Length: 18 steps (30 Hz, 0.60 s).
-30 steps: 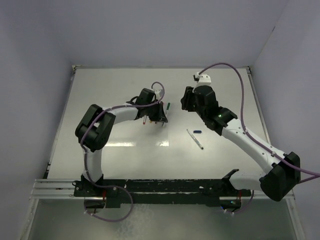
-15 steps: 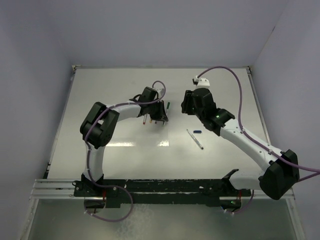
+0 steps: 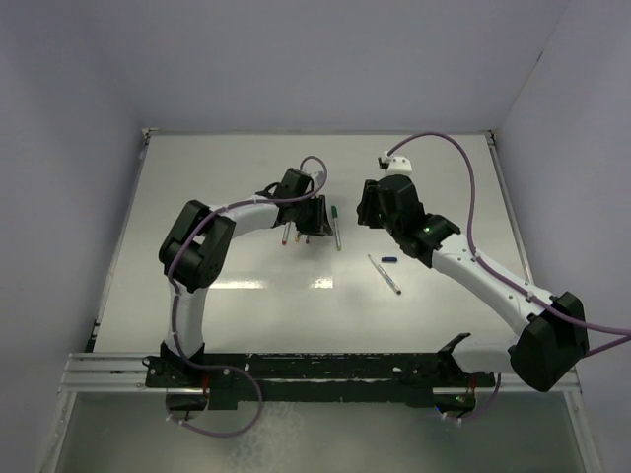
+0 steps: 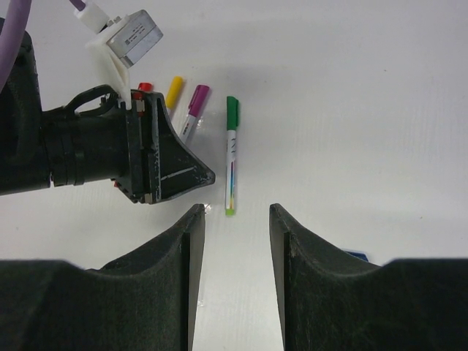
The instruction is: Insert the pens into the pen caps
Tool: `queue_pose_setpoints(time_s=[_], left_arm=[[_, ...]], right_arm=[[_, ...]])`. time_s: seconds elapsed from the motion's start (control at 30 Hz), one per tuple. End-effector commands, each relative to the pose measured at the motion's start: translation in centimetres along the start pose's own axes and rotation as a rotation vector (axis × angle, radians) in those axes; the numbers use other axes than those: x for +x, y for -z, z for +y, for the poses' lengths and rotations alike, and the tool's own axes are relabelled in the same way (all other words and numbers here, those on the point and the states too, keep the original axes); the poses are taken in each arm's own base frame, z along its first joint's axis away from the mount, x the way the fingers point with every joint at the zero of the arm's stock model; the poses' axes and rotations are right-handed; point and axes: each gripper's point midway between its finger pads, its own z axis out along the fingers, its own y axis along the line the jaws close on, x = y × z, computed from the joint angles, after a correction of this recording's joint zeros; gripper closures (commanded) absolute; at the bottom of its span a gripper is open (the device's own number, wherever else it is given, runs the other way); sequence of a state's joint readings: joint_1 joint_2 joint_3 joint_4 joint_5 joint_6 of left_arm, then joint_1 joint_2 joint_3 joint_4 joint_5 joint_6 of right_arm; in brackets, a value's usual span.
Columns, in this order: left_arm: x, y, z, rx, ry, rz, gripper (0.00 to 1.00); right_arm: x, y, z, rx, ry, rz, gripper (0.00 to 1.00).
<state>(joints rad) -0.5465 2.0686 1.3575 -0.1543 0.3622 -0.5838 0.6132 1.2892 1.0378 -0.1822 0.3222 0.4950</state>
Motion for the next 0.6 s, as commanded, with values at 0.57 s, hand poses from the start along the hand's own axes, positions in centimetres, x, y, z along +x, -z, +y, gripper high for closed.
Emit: queue_pose_setpoints(time_s=[0.57], left_arm=[[-3.6,6.4,-5.9,0.105,-0.098,-0.151,0.65]], right_arm=[[6.6,1.0,-3.7,0.123,0.065,0.254,0.61]])
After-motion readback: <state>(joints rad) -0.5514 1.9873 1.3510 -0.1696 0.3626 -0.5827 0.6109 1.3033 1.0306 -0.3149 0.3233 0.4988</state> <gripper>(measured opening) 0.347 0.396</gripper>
